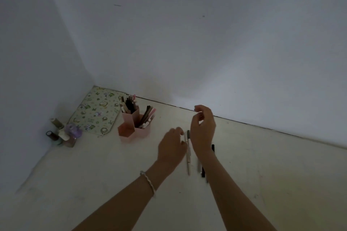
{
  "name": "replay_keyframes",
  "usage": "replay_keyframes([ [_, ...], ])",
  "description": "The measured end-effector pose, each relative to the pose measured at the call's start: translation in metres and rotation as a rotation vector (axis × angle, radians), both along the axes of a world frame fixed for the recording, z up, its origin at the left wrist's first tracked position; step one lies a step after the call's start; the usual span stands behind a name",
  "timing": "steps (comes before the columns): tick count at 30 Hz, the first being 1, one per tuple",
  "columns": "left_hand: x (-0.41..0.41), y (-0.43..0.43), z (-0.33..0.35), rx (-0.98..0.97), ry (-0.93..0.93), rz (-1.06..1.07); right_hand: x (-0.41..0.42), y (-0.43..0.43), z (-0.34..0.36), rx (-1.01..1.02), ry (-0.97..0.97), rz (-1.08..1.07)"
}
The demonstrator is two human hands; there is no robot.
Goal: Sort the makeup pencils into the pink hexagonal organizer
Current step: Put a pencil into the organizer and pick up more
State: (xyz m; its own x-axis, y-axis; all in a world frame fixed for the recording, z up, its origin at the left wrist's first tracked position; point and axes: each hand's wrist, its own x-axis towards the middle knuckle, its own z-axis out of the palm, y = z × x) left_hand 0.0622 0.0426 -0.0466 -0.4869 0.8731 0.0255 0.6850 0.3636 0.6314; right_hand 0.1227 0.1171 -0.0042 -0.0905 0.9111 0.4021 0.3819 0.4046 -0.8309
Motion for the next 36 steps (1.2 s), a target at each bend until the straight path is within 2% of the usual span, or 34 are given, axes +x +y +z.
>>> replay_keyframes([
  [3, 0.028, 0.016, -0.019, -0.173, -0.096, 0.025, 0.030, 0.006, -0.006, -0.051, -0.023, -0.037],
  [5, 0.037, 0.022, -0.028, -0.252, -0.095, 0.056, 0.045, 0.008, -0.012, -0.101, -0.041, -0.057],
  [9, 0.043, 0.028, -0.037, -0.358, -0.058, 0.112, 0.064, 0.007, -0.025, -0.172, -0.063, -0.077],
  [13, 0.043, 0.037, -0.031, -0.477, -0.162, 0.194, 0.065, 0.003, -0.035, -0.203, -0.078, -0.076],
  [24, 0.018, 0.038, -0.027, -0.549, -0.310, 0.199, 0.052, 0.010, -0.042, -0.281, -0.062, -0.044],
  [26, 0.011, 0.039, -0.023, -0.494, -0.359, 0.207, 0.049, 0.012, -0.043, -0.297, -0.062, -0.051],
  [28, 0.000, 0.042, -0.011, -0.323, -0.389, 0.228, 0.046, 0.017, -0.045, -0.308, -0.122, -0.047],
  [32, -0.018, 0.044, 0.027, 0.134, -0.400, 0.182, 0.031, 0.017, -0.059, -0.399, -0.516, 0.063],
  [34, -0.023, 0.041, 0.043, 0.275, -0.363, 0.115, 0.024, 0.010, -0.068, -0.415, -0.771, 0.149],
  [36, -0.029, 0.037, 0.057, 0.370, -0.330, 0.069, 0.019, 0.000, -0.074, -0.424, -0.905, 0.252],
])
